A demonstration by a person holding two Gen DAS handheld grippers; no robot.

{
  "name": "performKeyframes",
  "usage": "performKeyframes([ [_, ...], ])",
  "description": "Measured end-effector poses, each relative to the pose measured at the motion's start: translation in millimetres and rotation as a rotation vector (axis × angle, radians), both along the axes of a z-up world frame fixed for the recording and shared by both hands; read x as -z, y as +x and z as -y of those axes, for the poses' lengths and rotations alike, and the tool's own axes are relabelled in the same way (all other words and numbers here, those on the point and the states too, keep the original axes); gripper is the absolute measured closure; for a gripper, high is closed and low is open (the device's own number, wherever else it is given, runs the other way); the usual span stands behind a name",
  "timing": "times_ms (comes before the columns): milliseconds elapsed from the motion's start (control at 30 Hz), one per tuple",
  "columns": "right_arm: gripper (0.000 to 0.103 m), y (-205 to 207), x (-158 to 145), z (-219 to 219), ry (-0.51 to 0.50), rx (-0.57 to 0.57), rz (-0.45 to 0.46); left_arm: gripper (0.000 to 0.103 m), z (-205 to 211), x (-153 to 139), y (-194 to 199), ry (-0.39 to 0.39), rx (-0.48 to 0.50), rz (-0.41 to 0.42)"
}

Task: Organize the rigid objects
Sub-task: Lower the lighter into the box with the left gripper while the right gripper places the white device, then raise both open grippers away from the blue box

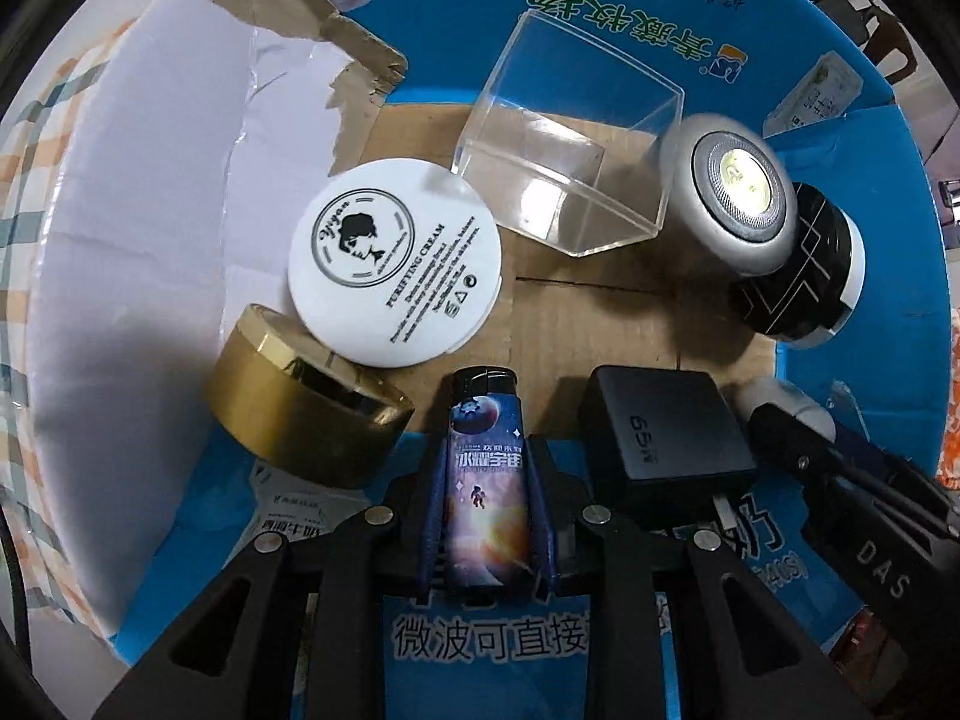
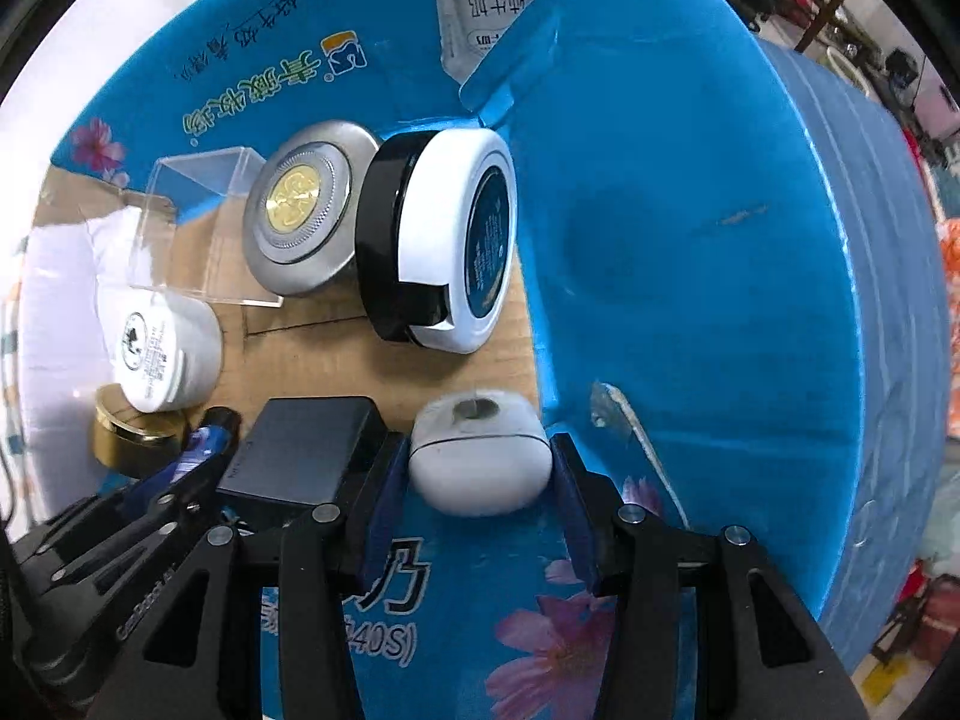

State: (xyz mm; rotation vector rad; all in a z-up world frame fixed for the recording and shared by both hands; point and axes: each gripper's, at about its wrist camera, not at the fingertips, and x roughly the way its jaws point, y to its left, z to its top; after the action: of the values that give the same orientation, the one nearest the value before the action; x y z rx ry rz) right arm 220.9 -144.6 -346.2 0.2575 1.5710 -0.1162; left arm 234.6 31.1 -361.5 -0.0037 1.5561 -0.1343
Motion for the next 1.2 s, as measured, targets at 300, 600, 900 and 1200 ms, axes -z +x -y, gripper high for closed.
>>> performKeyframes([
  [300,0.026,-5,-21,-14,-0.029,-0.057,0.029,0.049,7,-36,-26,0.068,0.021,0.093],
  [600,0.000,-15,-64,-15,-0.045,-0.092,0.092,0.004,-12,-87,-38,0.101,-0.016,0.203],
  [900,0.000,-34,-135,6,-0.004,-0.073,0.174,0.001,-21,-152,-43,0.075,-0.043,0.279],
  [1200,0.000,-83,-257,20,0.034,-0.050,0.353,0.001,-25,-259,-83,0.025,-0.050,0.430],
])
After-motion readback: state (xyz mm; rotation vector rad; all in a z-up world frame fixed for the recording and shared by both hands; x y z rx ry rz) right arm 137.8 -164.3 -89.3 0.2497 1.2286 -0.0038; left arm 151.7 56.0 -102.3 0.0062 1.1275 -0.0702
